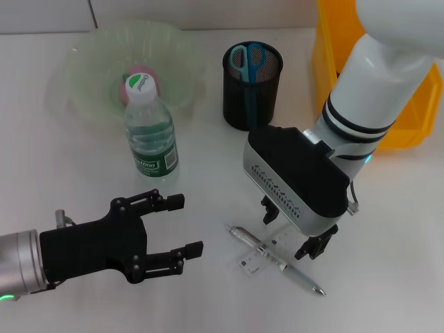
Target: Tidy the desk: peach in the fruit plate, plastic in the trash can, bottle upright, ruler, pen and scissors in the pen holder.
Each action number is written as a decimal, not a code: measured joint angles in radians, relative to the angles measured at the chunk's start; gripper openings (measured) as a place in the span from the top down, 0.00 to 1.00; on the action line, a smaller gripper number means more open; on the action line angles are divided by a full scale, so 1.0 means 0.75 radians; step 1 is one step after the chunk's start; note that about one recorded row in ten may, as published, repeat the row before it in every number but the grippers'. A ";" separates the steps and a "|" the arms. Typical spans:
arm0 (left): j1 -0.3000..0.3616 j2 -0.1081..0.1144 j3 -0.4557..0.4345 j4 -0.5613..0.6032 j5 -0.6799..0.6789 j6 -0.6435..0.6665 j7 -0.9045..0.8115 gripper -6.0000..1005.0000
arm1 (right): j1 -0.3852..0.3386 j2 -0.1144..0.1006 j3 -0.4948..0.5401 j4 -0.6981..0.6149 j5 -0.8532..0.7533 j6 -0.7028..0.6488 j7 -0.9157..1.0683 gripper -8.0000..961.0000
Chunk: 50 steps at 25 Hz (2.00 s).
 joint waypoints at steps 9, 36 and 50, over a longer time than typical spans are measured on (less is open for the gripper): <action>-0.001 -0.002 0.000 0.003 0.000 0.002 -0.001 0.20 | 0.002 0.001 -0.016 0.020 0.017 0.015 0.010 0.38; -0.004 -0.002 -0.034 0.030 -0.002 0.023 -0.004 0.20 | -0.069 -0.012 0.435 -0.193 -0.097 -0.182 0.133 0.83; -0.001 0.002 -0.035 0.039 0.000 0.028 -0.014 0.20 | -0.053 -0.005 0.253 -0.083 -0.023 -0.084 0.025 0.48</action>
